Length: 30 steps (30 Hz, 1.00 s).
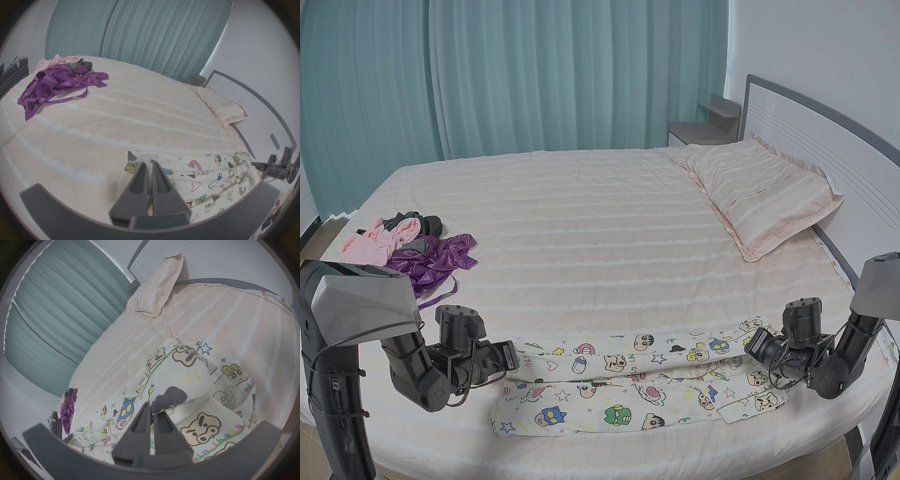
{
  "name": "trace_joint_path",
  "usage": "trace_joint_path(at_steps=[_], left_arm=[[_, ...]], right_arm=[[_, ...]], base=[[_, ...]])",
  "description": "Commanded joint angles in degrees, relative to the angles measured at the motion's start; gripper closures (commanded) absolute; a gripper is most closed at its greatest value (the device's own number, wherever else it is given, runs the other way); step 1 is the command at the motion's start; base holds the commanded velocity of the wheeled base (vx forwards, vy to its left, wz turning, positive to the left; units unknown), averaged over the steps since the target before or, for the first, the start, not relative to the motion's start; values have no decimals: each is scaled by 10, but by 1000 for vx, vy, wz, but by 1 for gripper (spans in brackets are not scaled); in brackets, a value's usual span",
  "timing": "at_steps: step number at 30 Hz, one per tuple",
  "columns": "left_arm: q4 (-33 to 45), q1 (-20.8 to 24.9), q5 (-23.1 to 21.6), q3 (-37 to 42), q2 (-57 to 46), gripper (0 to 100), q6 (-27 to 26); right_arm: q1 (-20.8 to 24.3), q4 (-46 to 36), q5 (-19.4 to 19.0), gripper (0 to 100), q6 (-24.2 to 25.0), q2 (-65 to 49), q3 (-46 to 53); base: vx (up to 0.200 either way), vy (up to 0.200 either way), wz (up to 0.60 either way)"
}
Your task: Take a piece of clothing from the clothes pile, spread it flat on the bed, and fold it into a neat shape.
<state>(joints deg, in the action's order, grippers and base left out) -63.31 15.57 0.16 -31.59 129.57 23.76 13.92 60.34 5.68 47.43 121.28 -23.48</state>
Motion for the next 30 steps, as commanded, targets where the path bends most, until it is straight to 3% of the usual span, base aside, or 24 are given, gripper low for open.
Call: trace_joint_path(at_steps=[1, 10, 11, 12, 13, 24, 30], left_arm=[[-15, 8, 0, 27, 42, 100, -1], [-16, 18, -2, 44, 51, 100, -1], [-16, 19, -2, 46, 51, 100, 0], [-16, 19, -2, 46, 51, 100, 0], [-16, 19, -2, 47, 50, 0, 0], [-22, -13, -5, 93, -27, 0, 6], [-17, -98, -87, 152, -120, 0, 37]], right_arm=[[-1, -8, 0, 100, -5, 1, 0], [-3, -30, 0, 100, -16, 3, -1], [-5, -30, 0, 0, -20, 4, -1], [-6, -30, 0, 0, -22, 4, -2], [-6, -30, 0, 0, -23, 4, -3], [-6, -53, 6, 0, -29, -37, 1], [3, -88, 7, 0, -33, -93, 11]], base=[[0, 0, 0], [0, 0, 0], [0, 0, 0], [0, 0, 0], [0, 0, 0], [0, 0, 0], [0, 0, 0]])
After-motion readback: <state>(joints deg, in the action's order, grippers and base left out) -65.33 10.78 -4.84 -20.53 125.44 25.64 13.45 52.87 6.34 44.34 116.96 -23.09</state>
